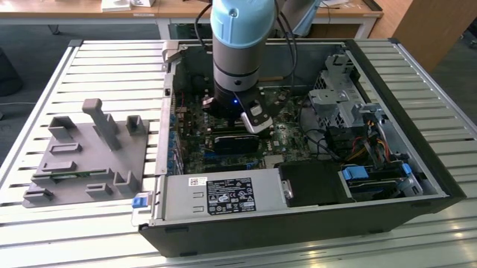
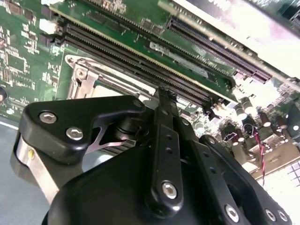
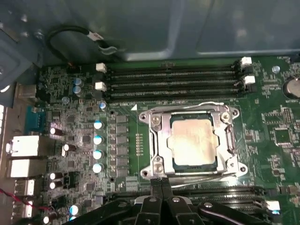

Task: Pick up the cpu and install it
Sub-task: 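Install the second cpu locking lever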

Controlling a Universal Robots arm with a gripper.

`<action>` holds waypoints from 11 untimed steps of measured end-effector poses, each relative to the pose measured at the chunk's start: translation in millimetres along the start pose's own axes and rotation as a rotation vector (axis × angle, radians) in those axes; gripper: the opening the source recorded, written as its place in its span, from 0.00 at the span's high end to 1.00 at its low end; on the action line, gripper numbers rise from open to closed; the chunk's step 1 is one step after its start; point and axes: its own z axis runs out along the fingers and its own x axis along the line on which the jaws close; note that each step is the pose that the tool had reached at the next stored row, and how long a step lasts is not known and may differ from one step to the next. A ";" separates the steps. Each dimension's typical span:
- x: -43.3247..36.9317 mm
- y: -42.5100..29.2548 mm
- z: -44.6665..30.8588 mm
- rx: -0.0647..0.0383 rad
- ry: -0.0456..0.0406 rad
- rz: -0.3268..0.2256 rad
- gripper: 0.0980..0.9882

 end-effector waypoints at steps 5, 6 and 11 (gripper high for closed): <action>2.8 -1.3 3.1 -0.020 0.0012 0.000 0.99; 3.2 -1.5 3.7 -0.022 0.0013 0.000 0.99; 4.5 -2.5 6.6 -0.042 0.0026 0.000 0.99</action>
